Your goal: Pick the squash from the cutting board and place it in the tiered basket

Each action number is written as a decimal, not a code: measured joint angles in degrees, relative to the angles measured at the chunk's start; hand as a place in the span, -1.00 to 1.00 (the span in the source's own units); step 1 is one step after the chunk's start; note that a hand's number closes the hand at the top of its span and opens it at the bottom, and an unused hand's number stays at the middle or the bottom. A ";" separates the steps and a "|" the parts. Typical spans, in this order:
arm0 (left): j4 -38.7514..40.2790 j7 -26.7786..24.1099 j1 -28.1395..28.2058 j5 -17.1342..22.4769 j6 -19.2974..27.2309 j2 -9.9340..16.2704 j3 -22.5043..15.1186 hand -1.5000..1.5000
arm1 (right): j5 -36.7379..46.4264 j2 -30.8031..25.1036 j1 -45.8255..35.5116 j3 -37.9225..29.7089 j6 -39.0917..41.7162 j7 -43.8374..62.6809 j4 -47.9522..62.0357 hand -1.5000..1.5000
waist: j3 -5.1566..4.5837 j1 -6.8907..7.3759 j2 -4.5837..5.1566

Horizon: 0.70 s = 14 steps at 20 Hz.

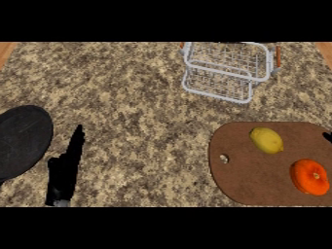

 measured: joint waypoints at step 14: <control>-0.41 -0.26 0.86 -1.97 -2.45 -1.51 2.35 0.00 | 6.06 8.53 -6.95 1.22 10.60 4.14 6.75 -1.00 | 0.01 -0.03 -0.02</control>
